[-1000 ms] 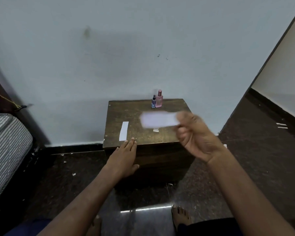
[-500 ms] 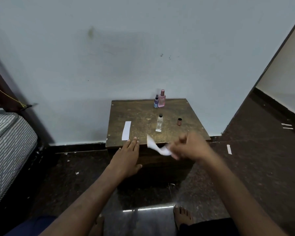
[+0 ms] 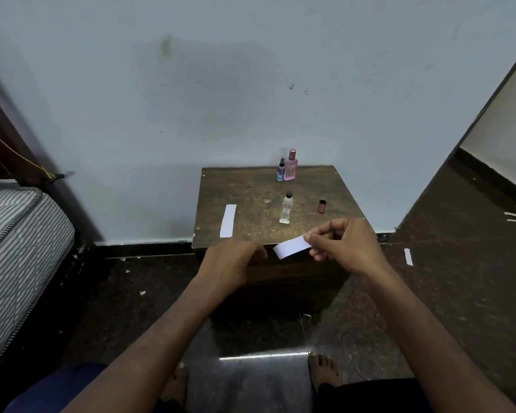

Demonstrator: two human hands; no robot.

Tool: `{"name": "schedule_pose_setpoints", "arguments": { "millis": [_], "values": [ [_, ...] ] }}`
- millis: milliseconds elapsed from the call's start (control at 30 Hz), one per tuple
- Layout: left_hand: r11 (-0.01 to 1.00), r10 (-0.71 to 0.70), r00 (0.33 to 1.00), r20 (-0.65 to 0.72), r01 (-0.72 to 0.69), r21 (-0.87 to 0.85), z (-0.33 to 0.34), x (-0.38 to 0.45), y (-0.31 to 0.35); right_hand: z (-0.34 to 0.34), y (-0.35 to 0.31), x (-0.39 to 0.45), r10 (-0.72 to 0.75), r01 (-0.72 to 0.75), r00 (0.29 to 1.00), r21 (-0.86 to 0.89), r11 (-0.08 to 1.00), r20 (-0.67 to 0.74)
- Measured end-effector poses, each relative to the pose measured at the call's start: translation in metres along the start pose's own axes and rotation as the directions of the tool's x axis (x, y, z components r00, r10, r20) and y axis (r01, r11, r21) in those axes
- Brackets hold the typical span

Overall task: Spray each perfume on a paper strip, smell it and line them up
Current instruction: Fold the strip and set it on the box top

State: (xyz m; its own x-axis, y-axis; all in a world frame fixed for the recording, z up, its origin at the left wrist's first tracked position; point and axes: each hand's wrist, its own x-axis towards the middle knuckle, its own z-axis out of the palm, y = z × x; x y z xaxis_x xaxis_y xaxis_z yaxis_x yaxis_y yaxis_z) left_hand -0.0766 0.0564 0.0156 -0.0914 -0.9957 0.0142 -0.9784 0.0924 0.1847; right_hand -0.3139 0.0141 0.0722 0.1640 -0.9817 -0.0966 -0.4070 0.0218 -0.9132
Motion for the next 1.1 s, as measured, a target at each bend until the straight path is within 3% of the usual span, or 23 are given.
{"name": "schedule_pose_setpoints", "arguments": {
  "millis": [67,133,233,333,433,567,700,900,1100],
  "values": [
    [1.000,0.006,1.000,0.007,-0.006,-0.016,0.000,-0.002,-0.003,0.002,0.003,0.000,0.006,-0.005,0.999,-0.029,1.000,0.050],
    [0.996,-0.050,0.996,-0.069,0.045,-0.076,-0.001,0.000,-0.008,0.003,0.007,0.001,0.007,-0.003,0.995,-0.050,0.999,0.097],
    [0.947,-0.080,0.974,-0.214,0.007,-0.320,0.002,0.010,-0.015,0.003,0.009,0.005,-0.036,0.051,0.988,-0.096,0.994,0.151],
    [0.769,-0.040,0.991,-0.131,-0.054,-0.637,-0.005,0.009,-0.004,0.007,0.008,0.007,-0.074,0.101,0.979,-0.137,0.985,0.189],
    [0.576,0.015,1.000,0.024,0.011,-0.818,-0.012,0.003,0.010,0.009,0.007,0.012,-0.111,0.142,0.977,-0.170,0.975,0.180],
    [0.527,-0.030,0.995,0.093,0.095,-0.844,-0.010,0.000,0.015,0.014,0.006,0.024,-0.187,0.210,0.976,-0.256,0.944,0.113],
    [0.399,-0.120,0.969,0.216,0.246,-0.883,-0.005,0.004,0.011,0.033,0.001,0.043,-0.342,0.313,0.940,-0.396,0.863,-0.002],
    [0.165,-0.254,0.884,0.392,0.439,-0.883,0.005,0.020,-0.001,0.075,-0.009,0.089,-0.549,0.523,0.826,-0.541,0.659,0.130],
    [0.110,-0.357,0.844,0.401,0.465,-0.879,0.012,0.044,-0.017,0.109,-0.006,0.136,-0.511,0.505,0.835,-0.651,0.567,0.203]
  ]
}}
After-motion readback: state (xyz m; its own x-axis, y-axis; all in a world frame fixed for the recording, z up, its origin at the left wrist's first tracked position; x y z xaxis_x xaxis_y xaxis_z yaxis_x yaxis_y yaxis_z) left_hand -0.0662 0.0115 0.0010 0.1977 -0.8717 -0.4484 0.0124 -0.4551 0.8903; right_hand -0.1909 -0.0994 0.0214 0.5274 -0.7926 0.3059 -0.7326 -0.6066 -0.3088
